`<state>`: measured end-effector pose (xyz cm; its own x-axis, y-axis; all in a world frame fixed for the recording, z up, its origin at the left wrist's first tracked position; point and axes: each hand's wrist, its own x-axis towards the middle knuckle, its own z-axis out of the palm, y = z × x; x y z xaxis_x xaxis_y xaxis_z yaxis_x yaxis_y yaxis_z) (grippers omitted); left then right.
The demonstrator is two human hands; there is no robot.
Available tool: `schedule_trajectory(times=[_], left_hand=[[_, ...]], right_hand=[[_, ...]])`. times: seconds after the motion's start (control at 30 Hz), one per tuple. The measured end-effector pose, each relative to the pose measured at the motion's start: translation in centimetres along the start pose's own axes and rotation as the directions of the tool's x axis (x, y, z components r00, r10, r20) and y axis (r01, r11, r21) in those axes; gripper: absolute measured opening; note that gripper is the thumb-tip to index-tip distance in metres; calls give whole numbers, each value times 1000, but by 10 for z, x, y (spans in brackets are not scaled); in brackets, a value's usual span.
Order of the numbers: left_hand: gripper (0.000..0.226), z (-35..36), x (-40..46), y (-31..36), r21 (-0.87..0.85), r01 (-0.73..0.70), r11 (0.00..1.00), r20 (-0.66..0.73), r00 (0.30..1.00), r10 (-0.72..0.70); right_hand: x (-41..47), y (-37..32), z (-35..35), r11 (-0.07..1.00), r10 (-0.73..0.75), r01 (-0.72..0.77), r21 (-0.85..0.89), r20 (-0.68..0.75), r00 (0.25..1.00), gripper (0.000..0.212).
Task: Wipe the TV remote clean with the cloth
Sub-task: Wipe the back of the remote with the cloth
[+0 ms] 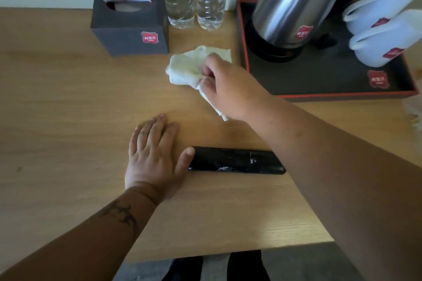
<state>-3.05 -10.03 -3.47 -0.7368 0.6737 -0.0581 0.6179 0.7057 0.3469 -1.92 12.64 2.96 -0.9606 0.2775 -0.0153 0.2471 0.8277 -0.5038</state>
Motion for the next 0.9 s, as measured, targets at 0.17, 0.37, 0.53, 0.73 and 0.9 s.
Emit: schedule_trajectory(times=[0.17, 0.37, 0.53, 0.73, 0.9], left_hand=[[93, -3, -6, 1, 83, -238, 968, 177, 959, 221], [57, -5, -6, 0, 67, -381, 922, 214, 908, 360], [60, -3, -5, -2, 89, -385, 919, 231, 905, 357], [60, 1, -5, -3, 74, -388, 919, 174, 912, 371], [62, 3, -6, -4, 54, -380, 923, 141, 918, 370]], right_hand=[[-45, -16, -53, 860, 327, -215, 462, -178, 928, 26], [-132, -6, -90, 808, 489, -325, 491, -252, 835, 36], [-178, 15, -73, 921, 367, -390, -17, -304, 879, 52], [-183, 30, -25, 889, 297, -323, -325, -126, 946, 68], [-180, 29, -4, 854, 348, -356, -381, -92, 933, 49]])
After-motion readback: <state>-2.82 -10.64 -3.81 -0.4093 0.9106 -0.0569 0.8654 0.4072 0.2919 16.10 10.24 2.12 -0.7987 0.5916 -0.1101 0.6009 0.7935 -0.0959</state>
